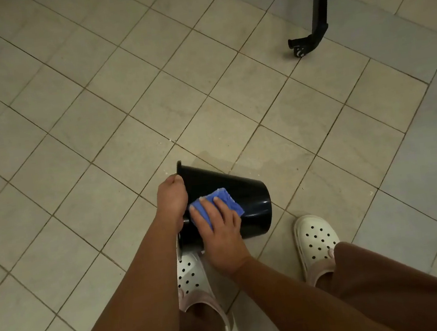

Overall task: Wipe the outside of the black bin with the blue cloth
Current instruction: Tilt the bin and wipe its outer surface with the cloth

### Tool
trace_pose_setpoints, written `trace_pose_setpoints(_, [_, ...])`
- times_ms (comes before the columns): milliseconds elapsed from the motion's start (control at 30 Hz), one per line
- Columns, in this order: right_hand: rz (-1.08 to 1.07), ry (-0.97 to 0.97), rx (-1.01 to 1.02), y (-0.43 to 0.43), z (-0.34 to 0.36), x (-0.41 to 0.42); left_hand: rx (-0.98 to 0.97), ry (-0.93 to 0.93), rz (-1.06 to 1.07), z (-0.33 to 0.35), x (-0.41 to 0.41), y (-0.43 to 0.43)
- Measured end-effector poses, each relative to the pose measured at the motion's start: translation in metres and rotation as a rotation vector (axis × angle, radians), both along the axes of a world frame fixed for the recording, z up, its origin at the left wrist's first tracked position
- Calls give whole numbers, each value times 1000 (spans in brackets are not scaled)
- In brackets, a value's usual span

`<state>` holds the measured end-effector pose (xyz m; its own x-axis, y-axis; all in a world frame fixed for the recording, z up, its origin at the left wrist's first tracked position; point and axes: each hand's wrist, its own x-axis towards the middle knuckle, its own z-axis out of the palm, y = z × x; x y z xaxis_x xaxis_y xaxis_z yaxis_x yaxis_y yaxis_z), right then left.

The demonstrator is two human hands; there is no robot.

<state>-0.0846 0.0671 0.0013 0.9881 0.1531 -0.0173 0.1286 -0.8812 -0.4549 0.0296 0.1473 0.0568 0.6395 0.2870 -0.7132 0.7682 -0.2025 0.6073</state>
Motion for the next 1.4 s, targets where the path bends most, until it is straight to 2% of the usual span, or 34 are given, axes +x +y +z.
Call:
trace_pose_setpoints(167, [-107,114,43,-28,3,42,-21,-104,23,6,-1,0])
trace_pose_setpoints(267, [-246,282,55,-68,-10,49,-7,-126,34,6,-3,5])
trace_pose_setpoints(433, [-361,405,71,-93,-21,44,-17,-94,-31,10,-1,5])
trace_pose_setpoints(600, [-370,393,79,-95,-23,45,-81,38,36,14,4,13])
trace_pose_setpoints(733, [-266,334,-26,-102,-23,38,-163,106,88,15,7,6])
trace_pose_setpoints(800, [-247,294,-85,-109,-26,35,-134,122,60,15,10,3])
trace_pose_setpoints(900, [-427,347,-91,-118,-24,40,-43,91,1,15,13,5])
trace_pose_setpoints(1033, [-766,324,294,-120,-5,58,-27,62,-17,12,13,8])
trace_pose_setpoints(1100, [-773,307,465,-115,6,66,-34,51,-10,13,13,8])
trace_pose_setpoints(1267, [-801,127,711,-95,33,85,-51,-31,13,16,12,7])
trace_pose_setpoints(1333, [-824,144,973,-89,37,89,-59,-56,29,18,12,5])
trace_pose_setpoints(1400, [-866,297,1270,-87,39,94,-72,-69,48,18,11,5])
